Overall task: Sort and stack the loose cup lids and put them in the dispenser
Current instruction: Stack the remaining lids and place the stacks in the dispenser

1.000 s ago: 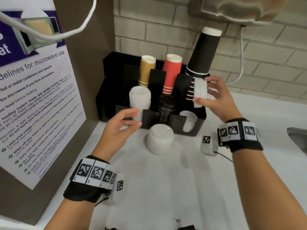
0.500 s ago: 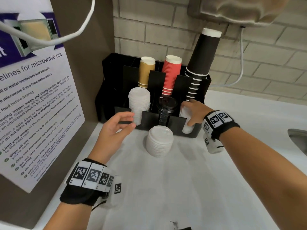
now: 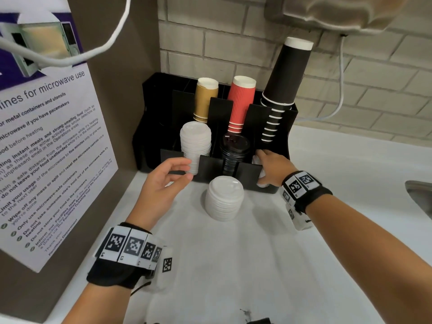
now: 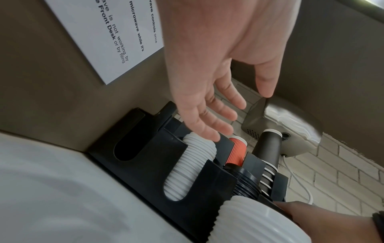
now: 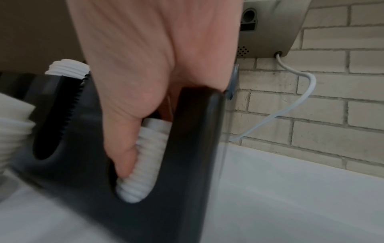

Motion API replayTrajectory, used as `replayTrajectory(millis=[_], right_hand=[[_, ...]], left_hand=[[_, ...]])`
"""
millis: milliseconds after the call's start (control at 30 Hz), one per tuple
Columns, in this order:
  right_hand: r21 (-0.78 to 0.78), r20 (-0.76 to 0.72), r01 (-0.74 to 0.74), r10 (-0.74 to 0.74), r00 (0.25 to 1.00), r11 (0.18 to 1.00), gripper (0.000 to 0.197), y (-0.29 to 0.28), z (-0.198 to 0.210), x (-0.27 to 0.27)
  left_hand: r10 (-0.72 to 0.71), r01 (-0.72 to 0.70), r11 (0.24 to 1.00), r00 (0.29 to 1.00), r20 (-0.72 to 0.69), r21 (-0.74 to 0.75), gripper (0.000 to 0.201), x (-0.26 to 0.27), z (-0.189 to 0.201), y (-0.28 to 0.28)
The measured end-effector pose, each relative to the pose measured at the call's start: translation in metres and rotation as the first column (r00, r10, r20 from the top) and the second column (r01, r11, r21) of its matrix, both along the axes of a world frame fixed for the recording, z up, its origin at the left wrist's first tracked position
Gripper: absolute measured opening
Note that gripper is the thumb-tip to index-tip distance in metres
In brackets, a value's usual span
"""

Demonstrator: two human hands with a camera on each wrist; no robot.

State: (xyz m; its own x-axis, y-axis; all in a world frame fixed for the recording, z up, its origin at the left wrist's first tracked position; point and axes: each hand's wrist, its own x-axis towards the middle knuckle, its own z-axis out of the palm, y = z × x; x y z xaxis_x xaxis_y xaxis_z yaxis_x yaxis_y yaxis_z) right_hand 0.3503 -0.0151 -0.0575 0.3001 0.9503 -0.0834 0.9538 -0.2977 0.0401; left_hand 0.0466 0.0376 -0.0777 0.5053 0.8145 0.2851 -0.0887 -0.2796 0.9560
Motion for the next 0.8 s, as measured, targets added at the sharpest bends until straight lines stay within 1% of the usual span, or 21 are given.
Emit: replayTrajectory(millis=[100,133,200,300,367,467,533,567,600,667,700,733,767,800], right_hand=[[0.023,0.032,0.036,-0.037,0.999,0.999,0.055,-0.003,-0.005,-0.002],[0.016,0.057,0.041,-0.041,0.998,0.999,0.052,-0.004,-0.007,-0.002],[-0.022,0.109,0.033,-0.031,0.994,0.999,0.055,-0.006,-0.008,-0.002],[-0.081,0.169,-0.005,0.019,0.986,0.997,0.065,-0.009,-0.003,-0.001],[-0.113,0.167,-0.016,0.035,0.985,0.993,0.069,-0.009,0.0,-0.001],[-0.182,0.106,0.003,0.017,0.994,0.983,0.08,-0.009,0.009,-0.004],[-0.153,0.048,0.001,0.006,0.999,0.988,0.081,-0.01,0.019,-0.007],[-0.083,0.016,-0.007,0.008,1.0,0.996,0.08,-0.012,0.025,-0.009],[0.026,-0.032,-0.019,0.02,0.999,0.999,0.077,-0.014,0.029,-0.014],[0.266,-0.166,-0.07,0.117,0.979,0.962,0.061,-0.018,0.035,-0.029],[0.325,-0.229,-0.1,0.181,0.956,0.94,0.051,-0.02,0.036,-0.04],[0.324,-0.282,-0.133,0.23,0.931,0.937,0.045,-0.021,0.034,-0.051],[0.275,-0.331,-0.163,0.252,0.909,0.947,0.043,-0.022,0.031,-0.061],[0.201,-0.373,-0.176,0.241,0.896,0.964,0.048,-0.022,0.025,-0.071]], left_hand=[[-0.001,0.001,1.0,1.0,0.002,-0.007,0.027,0.002,0.001,0.0],[-0.002,0.002,1.0,1.0,0.003,-0.01,0.026,0.002,0.002,-0.001],[-0.006,0.006,1.0,1.0,0.004,-0.009,0.026,0.002,0.002,-0.001],[-0.007,0.007,1.0,1.0,0.003,-0.004,0.03,0.002,0.001,0.001],[-0.009,0.009,1.0,1.0,0.006,-0.017,0.027,0.003,0.002,0.001],[-0.016,0.016,1.0,1.0,0.011,-0.026,0.025,0.005,0.004,0.001],[-0.024,0.024,0.999,1.0,0.01,-0.031,0.025,0.006,0.003,0.001],[-0.027,0.027,0.999,1.0,0.012,-0.035,0.025,0.006,0.003,0.002],[-0.029,0.029,0.999,0.999,0.014,-0.039,0.025,0.006,0.002,0.002],[-0.033,0.033,0.998,0.999,0.017,-0.047,0.024,0.006,0.0,0.003],[-0.032,0.033,0.998,0.999,0.019,-0.051,0.025,0.005,-0.001,0.004],[-0.029,0.031,0.998,0.999,0.021,-0.055,0.026,0.005,-0.001,0.004],[-0.026,0.027,0.998,0.999,0.021,-0.06,0.026,0.005,-0.002,0.005],[-0.024,0.025,0.997,1.0,0.019,-0.066,0.026,0.005,-0.002,0.005]])
